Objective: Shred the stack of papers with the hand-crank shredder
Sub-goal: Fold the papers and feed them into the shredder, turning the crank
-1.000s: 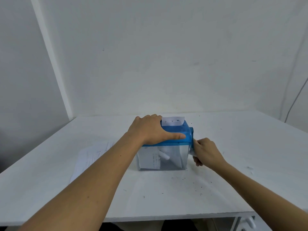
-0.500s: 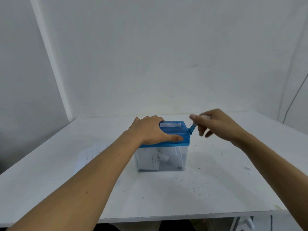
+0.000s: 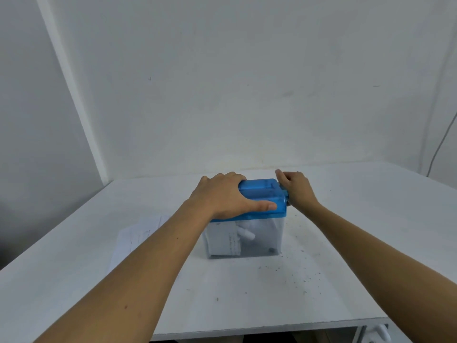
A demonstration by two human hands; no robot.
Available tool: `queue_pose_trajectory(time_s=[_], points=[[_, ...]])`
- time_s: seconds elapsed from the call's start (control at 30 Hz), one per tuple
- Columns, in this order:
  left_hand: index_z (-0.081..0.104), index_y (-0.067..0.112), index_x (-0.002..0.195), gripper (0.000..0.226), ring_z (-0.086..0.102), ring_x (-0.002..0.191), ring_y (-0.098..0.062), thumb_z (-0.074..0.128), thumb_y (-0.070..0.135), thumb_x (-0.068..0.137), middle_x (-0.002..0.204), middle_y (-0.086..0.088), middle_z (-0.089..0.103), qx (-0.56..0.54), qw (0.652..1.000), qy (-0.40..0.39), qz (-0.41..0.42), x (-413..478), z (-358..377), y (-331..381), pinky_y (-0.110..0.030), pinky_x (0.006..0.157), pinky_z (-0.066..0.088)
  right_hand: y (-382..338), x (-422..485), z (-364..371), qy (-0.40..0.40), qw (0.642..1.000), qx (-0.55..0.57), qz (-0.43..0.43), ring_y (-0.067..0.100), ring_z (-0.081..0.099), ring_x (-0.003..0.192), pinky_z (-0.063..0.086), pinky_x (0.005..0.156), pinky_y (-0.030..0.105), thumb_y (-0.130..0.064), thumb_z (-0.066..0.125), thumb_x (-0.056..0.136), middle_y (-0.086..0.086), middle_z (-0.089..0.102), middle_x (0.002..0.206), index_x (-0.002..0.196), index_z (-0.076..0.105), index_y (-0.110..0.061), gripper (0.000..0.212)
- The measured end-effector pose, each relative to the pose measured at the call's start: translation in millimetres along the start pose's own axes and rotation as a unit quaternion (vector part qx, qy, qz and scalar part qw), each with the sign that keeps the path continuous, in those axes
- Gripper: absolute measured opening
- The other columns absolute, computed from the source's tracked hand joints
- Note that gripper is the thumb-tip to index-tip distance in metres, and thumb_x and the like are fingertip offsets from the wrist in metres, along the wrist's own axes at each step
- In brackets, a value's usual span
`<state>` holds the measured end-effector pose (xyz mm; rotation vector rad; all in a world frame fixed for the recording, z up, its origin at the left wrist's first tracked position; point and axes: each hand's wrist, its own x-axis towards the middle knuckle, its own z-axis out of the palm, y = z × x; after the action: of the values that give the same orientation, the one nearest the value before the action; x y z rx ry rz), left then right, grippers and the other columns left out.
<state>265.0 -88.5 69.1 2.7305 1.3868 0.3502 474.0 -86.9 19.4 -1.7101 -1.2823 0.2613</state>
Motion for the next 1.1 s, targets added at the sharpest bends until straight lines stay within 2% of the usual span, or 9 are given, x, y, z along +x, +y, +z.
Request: queue_pose_trajectory(time_s=[0.1, 0.27, 0.33, 0.43, 0.63, 0.73, 0.87, 1.0, 1.1], points=[[0.053, 0.037, 0.126, 0.090, 0.056, 0.102, -0.013, 0.043, 0.099, 0.063, 0.114, 0.017, 0.059, -0.005, 1.000, 0.004, -0.002, 1, 1, 0, -0.041, 0.098, 0.039, 1, -3, -1, -0.012, 1.000, -0.013, 0.023, 0.016, 0.055, 0.051, 0.053, 0.050, 0.028, -0.033, 0.045, 0.104, 0.009, 0.059, 0.065, 0.066, 0.052, -0.009, 0.045], [0.055, 0.038, 0.118, 0.091, 0.057, 0.098, -0.012, 0.038, 0.103, 0.056, 0.108, 0.018, 0.059, -0.003, 1.000, 0.010, -0.004, 2, 3, -1, -0.041, 0.096, 0.041, 6, -32, -4, -0.130, 0.980, -0.101, 0.107, 0.010, 0.057, 0.046, 0.047, 0.046, 0.018, -0.014, 0.052, 0.101, 0.003, 0.062, 0.059, 0.075, 0.059, -0.006, 0.028], [0.055, 0.038, 0.120, 0.096, 0.057, 0.099, -0.013, 0.036, 0.105, 0.054, 0.109, 0.018, 0.059, 0.001, 1.000, 0.012, -0.009, 3, 3, -1, -0.041, 0.096, 0.041, 10, -50, -4, -0.141, 0.978, -0.084, 0.127, 0.010, 0.055, 0.041, 0.046, 0.046, 0.019, -0.016, 0.051, 0.100, 0.002, 0.061, 0.053, 0.069, 0.057, -0.006, 0.033], [0.054, 0.037, 0.127, 0.103, 0.056, 0.104, -0.014, 0.034, 0.106, 0.053, 0.114, 0.018, 0.059, 0.010, 1.000, 0.006, -0.017, 4, 3, -2, -0.042, 0.098, 0.040, 11, -81, -15, -0.159, 0.976, 0.016, 0.149, 0.019, 0.059, 0.048, 0.047, 0.052, 0.024, -0.020, 0.043, 0.102, 0.007, 0.061, 0.052, 0.068, 0.056, -0.005, 0.039], [0.055, 0.037, 0.121, 0.097, 0.057, 0.101, -0.014, 0.036, 0.105, 0.054, 0.113, 0.017, 0.060, 0.004, 1.000, -0.003, -0.018, 2, 0, -1, -0.041, 0.096, 0.041, -31, -104, -76, -0.194, 0.976, 0.083, 0.060, 0.022, 0.065, 0.056, 0.048, 0.058, 0.027, -0.042, 0.044, 0.102, 0.014, 0.068, 0.062, 0.064, 0.062, -0.005, 0.056], [0.055, 0.038, 0.116, 0.095, 0.058, 0.097, -0.013, 0.034, 0.106, 0.052, 0.109, 0.017, 0.060, 0.006, 1.000, 0.001, -0.016, 2, 0, 1, -0.041, 0.095, 0.042, -48, -88, -101, -0.224, 0.973, 0.060, 0.012, 0.019, 0.066, 0.063, 0.051, 0.063, 0.029, -0.047, 0.053, 0.097, 0.007, 0.070, 0.069, 0.073, 0.062, -0.007, 0.048], [0.054, 0.038, 0.121, 0.096, 0.057, 0.100, -0.014, 0.037, 0.105, 0.054, 0.112, 0.017, 0.060, -0.004, 1.000, 0.000, -0.017, 2, 0, 0, -0.041, 0.097, 0.040, -55, -58, -101, -0.151, 0.988, 0.024, -0.027, 0.015, 0.069, 0.065, 0.057, 0.064, 0.027, -0.053, 0.063, 0.091, 0.001, 0.071, 0.074, 0.084, 0.073, -0.012, 0.043], [0.051, 0.036, 0.131, 0.102, 0.055, 0.106, -0.014, 0.037, 0.104, 0.057, 0.119, 0.016, 0.059, -0.001, 1.000, -0.008, -0.016, 2, 0, -1, -0.042, 0.099, 0.039, -50, -20, -72, -0.045, 0.999, 0.011, -0.027, 0.017, 0.072, 0.065, 0.055, 0.055, 0.026, -0.054, 0.064, 0.090, 0.000, 0.072, 0.084, 0.094, 0.068, -0.013, 0.041], [0.051, 0.035, 0.131, 0.101, 0.054, 0.108, -0.015, 0.037, 0.103, 0.058, 0.121, 0.015, 0.058, 0.002, 1.000, -0.010, -0.014, 3, 0, 0, -0.042, 0.098, 0.038, -36, 1, -48, -0.054, 0.998, -0.039, 0.011, 0.017, 0.070, 0.072, 0.055, 0.054, 0.027, -0.050, 0.065, 0.091, -0.001, 0.071, 0.088, 0.100, 0.060, -0.014, 0.037]])
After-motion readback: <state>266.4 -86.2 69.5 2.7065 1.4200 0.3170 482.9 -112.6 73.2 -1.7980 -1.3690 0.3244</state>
